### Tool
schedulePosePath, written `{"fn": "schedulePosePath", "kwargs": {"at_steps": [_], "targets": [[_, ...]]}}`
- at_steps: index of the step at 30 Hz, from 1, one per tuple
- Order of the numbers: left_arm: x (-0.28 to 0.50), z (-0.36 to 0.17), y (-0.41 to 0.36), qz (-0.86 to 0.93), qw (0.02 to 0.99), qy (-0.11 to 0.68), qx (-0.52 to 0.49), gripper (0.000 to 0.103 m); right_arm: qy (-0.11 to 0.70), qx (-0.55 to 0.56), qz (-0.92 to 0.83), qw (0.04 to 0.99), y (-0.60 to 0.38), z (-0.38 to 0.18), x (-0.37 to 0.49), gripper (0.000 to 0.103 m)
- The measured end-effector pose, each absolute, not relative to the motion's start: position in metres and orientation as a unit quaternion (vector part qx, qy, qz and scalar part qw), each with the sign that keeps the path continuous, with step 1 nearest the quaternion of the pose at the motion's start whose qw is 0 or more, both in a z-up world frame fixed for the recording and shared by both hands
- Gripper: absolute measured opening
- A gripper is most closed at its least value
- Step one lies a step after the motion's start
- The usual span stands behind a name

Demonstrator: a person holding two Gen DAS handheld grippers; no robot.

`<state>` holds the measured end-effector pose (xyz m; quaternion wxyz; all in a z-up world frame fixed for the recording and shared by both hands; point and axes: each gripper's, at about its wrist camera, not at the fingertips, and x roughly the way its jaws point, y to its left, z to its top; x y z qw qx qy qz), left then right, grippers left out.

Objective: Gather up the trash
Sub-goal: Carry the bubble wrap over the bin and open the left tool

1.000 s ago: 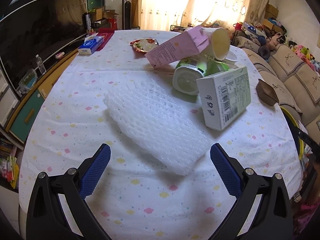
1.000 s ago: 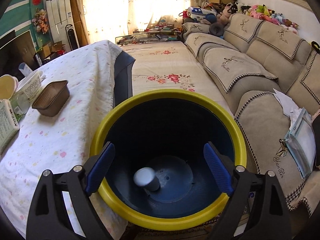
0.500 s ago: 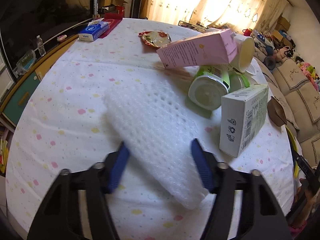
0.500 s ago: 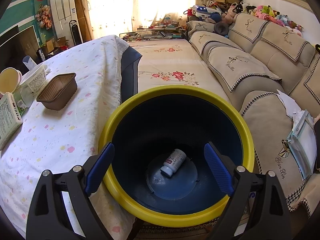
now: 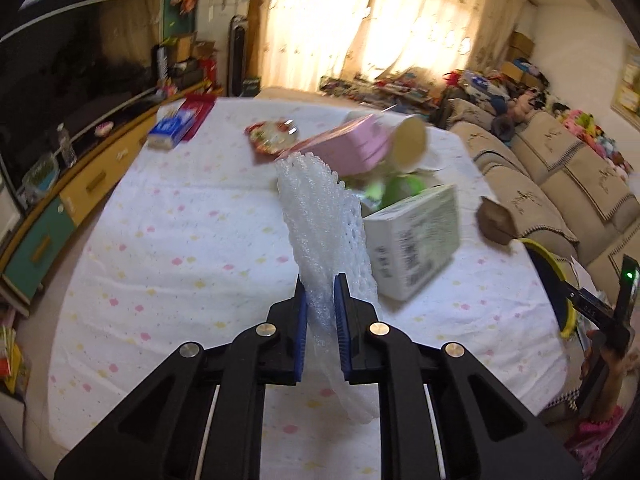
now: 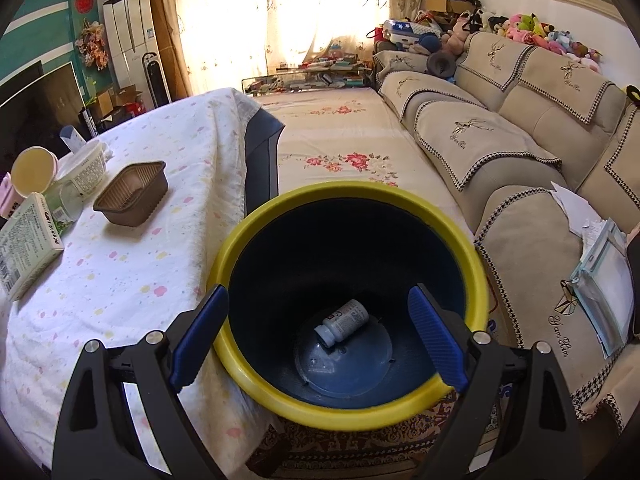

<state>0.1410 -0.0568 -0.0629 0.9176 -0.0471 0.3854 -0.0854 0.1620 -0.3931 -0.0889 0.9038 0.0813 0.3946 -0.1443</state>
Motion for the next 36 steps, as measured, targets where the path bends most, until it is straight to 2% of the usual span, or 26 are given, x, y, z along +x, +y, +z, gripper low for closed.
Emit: {"fn": "schedulePosePath", "kwargs": {"at_steps": [7,14,22,31,33,36], "targets": [[0.128,-0.020,-0.118,-0.179,0.917,0.355,-0.018,0.013,0.368,0.093,-0.157,0.912,-0.404,-0.070,0.132,0.088],[0.143,-0.010,-0.215,-0.276,0.892,0.358,0.018,0.013,0.340,0.102,-0.185,0.917,-0.420,-0.056,0.098,0.090],[0.159,-0.021,-0.338,-0.363,0.857,0.361,0.058,0.013,0.331,0.122,-0.219,0.910,-0.448,-0.053,0.067,0.090],[0.189,-0.075,-0.438,-0.386,0.829,0.390,0.104,0.014,0.330,0.140,-0.241,0.902,-0.468,-0.057,0.047,0.091],[0.196,-0.087,-0.454,-0.381,0.828,0.396,0.112,0.020,0.334,0.143,-0.242,0.899,-0.470,-0.059,0.045,0.091],[0.204,-0.101,-0.463,-0.367,0.833,0.397,0.116,0.053,0.339,0.145,-0.242,0.897,-0.471,-0.062,0.044,0.091]]}}
